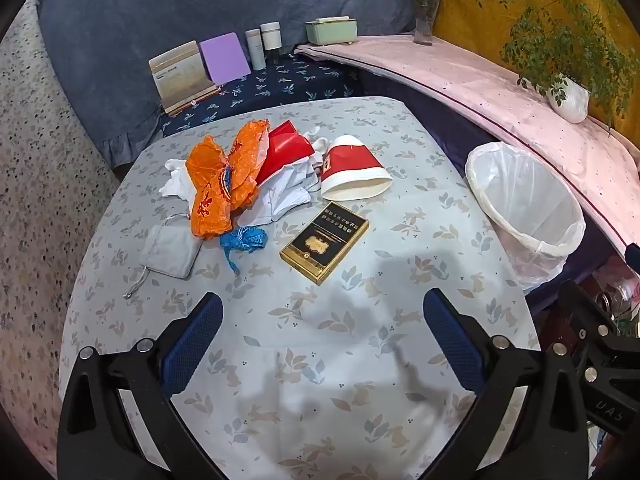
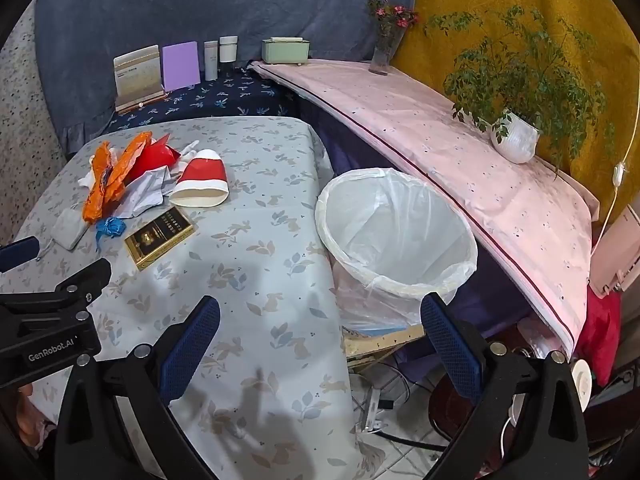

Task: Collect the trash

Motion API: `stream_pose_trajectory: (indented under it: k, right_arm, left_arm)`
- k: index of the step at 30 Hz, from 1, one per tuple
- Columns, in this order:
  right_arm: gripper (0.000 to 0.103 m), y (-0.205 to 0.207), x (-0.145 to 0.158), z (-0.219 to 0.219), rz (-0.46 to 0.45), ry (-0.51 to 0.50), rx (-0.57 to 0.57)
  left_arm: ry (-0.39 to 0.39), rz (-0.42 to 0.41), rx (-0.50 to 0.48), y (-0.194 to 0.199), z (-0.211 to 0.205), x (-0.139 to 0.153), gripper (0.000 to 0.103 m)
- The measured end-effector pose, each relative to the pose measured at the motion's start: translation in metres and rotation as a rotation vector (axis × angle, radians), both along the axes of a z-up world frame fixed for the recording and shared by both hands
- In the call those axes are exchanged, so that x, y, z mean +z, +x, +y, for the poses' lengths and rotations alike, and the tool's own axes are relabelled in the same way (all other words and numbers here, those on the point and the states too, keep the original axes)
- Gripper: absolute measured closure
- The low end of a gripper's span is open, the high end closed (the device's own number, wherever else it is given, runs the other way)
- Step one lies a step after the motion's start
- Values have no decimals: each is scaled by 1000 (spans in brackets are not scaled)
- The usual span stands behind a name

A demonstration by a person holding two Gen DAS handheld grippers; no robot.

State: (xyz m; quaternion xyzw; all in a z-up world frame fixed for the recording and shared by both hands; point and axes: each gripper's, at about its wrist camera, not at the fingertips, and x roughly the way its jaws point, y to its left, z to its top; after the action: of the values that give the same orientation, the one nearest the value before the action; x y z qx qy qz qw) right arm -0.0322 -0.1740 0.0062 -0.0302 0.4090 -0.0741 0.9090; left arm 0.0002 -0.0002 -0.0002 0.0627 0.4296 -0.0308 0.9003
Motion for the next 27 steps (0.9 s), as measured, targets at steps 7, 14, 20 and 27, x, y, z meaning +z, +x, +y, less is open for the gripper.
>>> stream_pose_trajectory:
  k: [7,14,20,27]
  right_arm:
    - [7,0,1,-1,-7,-2,14]
    - [7,1,2,2,-13,-5,31]
    - [7,0,2,0,-18,8,31]
    - [7,-1,3,3,-28,8,39]
  left_arm:
    - [-10,-15,6,-1,8,3,7]
    - [-12,-10,23,-2,0,5,7]
    - [-16,-9,26,-2,0,5,7]
    - [-10,-20,28,-2,-2,4,7]
